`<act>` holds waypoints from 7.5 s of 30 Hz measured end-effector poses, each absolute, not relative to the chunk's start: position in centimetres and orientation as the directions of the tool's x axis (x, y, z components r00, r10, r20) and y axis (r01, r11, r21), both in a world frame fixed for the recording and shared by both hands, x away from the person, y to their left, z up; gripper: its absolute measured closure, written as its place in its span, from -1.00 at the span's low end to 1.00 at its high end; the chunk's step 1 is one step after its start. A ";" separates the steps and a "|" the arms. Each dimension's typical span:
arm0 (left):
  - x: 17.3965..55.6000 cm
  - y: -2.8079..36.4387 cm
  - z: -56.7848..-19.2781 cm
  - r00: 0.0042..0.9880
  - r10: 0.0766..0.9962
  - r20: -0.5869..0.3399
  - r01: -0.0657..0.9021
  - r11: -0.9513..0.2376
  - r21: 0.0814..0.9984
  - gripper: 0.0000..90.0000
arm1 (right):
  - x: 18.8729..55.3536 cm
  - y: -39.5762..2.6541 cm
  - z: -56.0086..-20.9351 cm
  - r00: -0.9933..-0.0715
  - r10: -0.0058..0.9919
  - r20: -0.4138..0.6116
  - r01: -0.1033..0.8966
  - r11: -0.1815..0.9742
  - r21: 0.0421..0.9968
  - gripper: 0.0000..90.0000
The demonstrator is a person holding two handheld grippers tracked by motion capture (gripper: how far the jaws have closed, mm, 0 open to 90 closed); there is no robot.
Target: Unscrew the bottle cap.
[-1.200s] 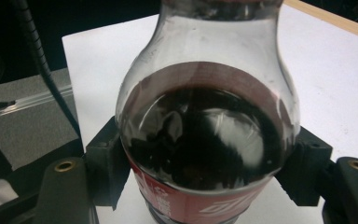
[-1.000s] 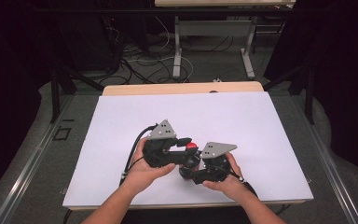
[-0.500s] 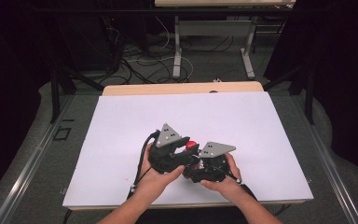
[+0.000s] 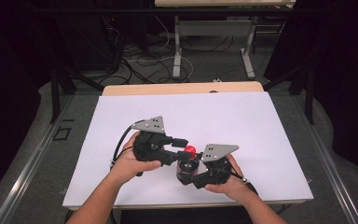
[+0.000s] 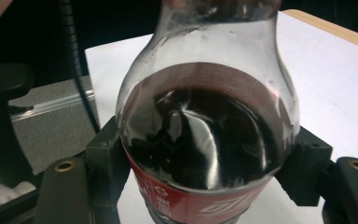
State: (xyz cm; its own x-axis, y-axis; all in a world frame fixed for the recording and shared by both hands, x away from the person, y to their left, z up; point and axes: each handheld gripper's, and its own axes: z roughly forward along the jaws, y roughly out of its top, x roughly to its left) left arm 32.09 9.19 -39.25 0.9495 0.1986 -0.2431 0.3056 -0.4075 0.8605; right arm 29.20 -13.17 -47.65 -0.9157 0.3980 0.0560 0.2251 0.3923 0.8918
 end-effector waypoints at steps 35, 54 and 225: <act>27.2 5.1 -39.9 0.747 0.659 -0.091 0.361 -0.287 0.887 0.33 | 29.0 -12.5 -48.0 -0.804 0.594 0.003 0.284 0.381 0.880 -0.35; 31.3 9.1 -39.3 0.958 0.180 -0.225 0.277 -0.364 0.889 0.02 | 28.6 -12.8 -47.4 -0.905 0.423 0.051 0.230 0.385 0.893 -0.35; 26.0 5.1 -40.3 0.743 0.667 -0.060 0.295 -0.246 0.923 0.35 | 28.1 -12.3 -47.4 -0.817 0.577 0.021 0.293 0.383 0.876 -0.35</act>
State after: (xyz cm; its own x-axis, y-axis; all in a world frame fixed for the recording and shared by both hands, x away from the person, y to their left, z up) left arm 25.97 5.14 -40.34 0.7428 0.6668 -0.0602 0.2952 -0.2455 0.9233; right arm 28.13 -12.26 -47.36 -0.8167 0.5767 0.0210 0.2931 0.3832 0.8759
